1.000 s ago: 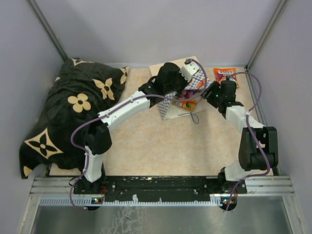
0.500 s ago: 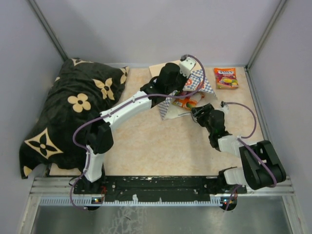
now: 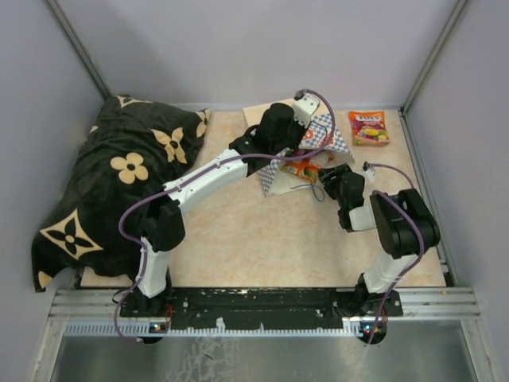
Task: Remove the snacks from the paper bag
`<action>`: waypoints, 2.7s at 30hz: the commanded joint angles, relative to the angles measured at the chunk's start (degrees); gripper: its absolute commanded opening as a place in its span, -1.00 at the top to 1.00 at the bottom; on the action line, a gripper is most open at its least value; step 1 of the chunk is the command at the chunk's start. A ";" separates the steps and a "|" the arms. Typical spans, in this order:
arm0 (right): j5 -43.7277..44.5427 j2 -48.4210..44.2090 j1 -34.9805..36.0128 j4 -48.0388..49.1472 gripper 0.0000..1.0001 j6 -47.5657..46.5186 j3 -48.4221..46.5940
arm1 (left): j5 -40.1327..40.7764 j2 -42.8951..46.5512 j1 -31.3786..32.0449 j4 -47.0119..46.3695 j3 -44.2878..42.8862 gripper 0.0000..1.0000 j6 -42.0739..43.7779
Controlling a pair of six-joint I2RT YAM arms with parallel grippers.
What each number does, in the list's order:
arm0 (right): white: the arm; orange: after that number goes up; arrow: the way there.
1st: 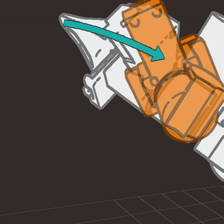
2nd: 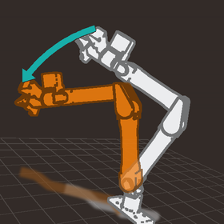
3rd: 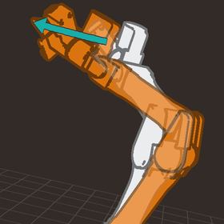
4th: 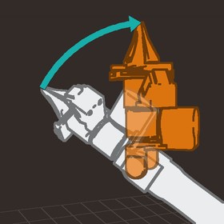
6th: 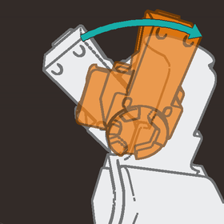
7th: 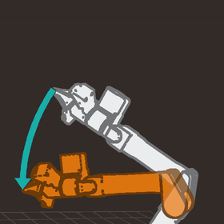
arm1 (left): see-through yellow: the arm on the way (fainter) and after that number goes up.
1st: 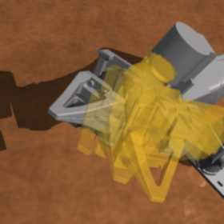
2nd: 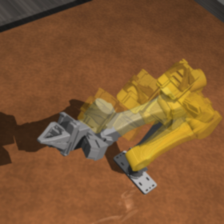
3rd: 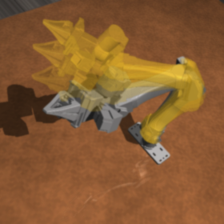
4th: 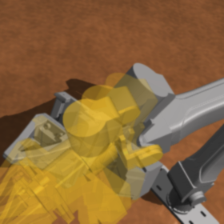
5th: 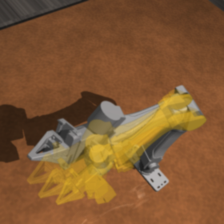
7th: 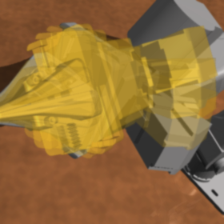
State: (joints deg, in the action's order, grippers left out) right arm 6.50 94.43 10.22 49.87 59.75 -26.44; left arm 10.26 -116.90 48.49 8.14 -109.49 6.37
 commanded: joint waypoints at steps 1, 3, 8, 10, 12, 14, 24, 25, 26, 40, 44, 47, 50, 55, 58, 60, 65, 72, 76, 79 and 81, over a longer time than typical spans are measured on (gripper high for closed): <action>-2.20 7.44 -0.41 9.18 -0.07 0.57 -2.93 | 0.69 0.82 -0.16 -0.84 -1.60 1.00 0.39; -3.59 10.72 -0.30 12.05 -0.07 2.13 -3.66 | 0.72 0.60 -0.15 -0.83 -1.68 1.00 0.44; -5.93 16.86 0.76 15.36 -0.07 4.17 -6.36 | 0.63 0.03 -0.14 -0.63 -1.87 1.00 0.31; -6.31 19.01 1.20 15.22 -0.07 4.68 -7.66 | 0.63 -0.16 -0.10 -0.63 -1.87 1.00 0.22; -6.81 20.56 1.54 14.88 -0.02 5.31 -8.96 | 0.65 -0.37 -0.20 -0.52 -1.99 1.00 0.22; -8.04 21.50 1.65 15.09 0.20 5.70 -9.65 | 0.79 -0.45 -0.17 -0.48 -2.11 1.00 0.18; -19.25 0.21 1.65 4.14 1.00 0.51 -0.20 | 2.42 -1.28 -2.21 -0.13 -2.01 1.00 0.55; -19.62 -4.35 1.65 -2.42 1.00 -1.08 0.49 | 2.46 -1.26 -2.56 -0.16 -1.82 1.00 0.42; -19.45 -8.78 1.65 -10.03 1.00 -2.58 0.93 | 2.55 -1.14 -2.87 -0.28 -1.52 1.00 0.31; 6.17 -23.19 1.15 -101.68 1.00 -36.77 -33.01 | 4.98 2.12 -5.18 -3.48 4.61 1.00 6.09; 21.08 -20.17 2.52 -107.71 1.00 -35.58 -39.18 | 4.31 3.19 -5.58 -3.58 6.60 1.00 8.18; 30.94 -11.72 4.99 -115.15 1.00 -35.02 -43.98 | 4.36 3.57 -5.84 -2.35 7.02 1.00 9.73; 38.45 -4.23 6.29 -119.75 1.00 -33.96 -46.64 | 4.67 4.81 -6.18 -2.56 8.95 1.00 10.95; 36.40 3.71 9.56 -118.34 0.10 -35.03 -53.45 | 4.14 7.12 -7.19 -3.51 12.14 1.00 10.87; 27.17 -3.43 10.69 -105.66 -0.80 -37.37 -53.71 | 4.70 7.82 -7.72 -2.81 12.31 1.00 11.08; 9.60 -18.55 6.14 -83.09 -0.98 -35.04 -41.51 | 5.02 8.45 -8.15 -2.34 12.48 1.00 11.11; -10.81 -37.50 -14.34 -63.43 -0.83 -11.86 -14.13 | 4.38 10.83 -8.85 -2.76 14.94 1.00 10.65; -2.01 -32.75 -15.23 -66.41 -0.32 -12.29 -8.53 | 3.82 13.00 -8.85 -3.62 18.15 1.00 10.19; -0.70 -27.62 -15.23 -63.71 0.23 -12.79 -6.16 | 3.39 14.26 -8.87 -4.30 20.25 1.00 9.48; 0.93 -25.44 -15.24 -62.26 0.44 -13.24 -4.74 | 3.32 15.02 -8.94 -4.49 21.51 1.00 9.39; 1.93 -24.45 -15.23 -61.37 0.48 -13.61 -3.96 | 3.19 15.55 -9.03 -4.51 22.35 1.00 9.32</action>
State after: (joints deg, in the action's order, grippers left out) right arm 5.39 68.14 -5.02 -15.81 46.52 -31.62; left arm 13.43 -104.44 40.12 5.63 -88.47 16.32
